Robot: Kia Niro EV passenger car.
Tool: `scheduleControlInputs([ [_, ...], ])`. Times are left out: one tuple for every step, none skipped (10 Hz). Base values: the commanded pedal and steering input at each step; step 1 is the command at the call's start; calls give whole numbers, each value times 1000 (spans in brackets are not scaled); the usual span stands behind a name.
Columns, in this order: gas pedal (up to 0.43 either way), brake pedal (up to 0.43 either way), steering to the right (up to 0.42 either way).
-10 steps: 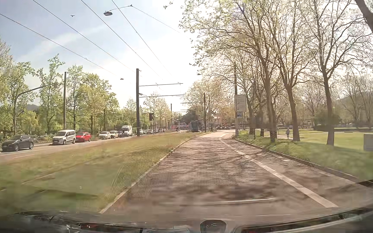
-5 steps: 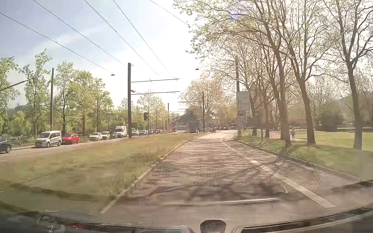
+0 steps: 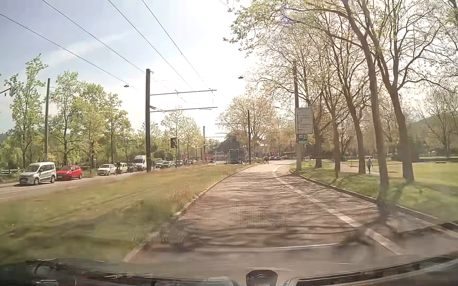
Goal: Follow the waypoints while adhering to traffic rules and regulations
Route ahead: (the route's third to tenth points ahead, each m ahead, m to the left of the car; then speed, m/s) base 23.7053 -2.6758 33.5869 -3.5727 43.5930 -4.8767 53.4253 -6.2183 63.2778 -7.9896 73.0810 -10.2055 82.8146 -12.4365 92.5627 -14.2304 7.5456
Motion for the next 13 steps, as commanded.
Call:
scheduleControlInputs([
  [28,0,3],
  [28,0,3],
  [28,0,3],
  [28,0,3],
  [28,0,3],
  [28,0,4],
  [28,0,5],
  [28,0,5],
  [28,0,6],
  [28,0,7],
  [28,0,8],
  [28,0,8],
  [28,0,8],
])
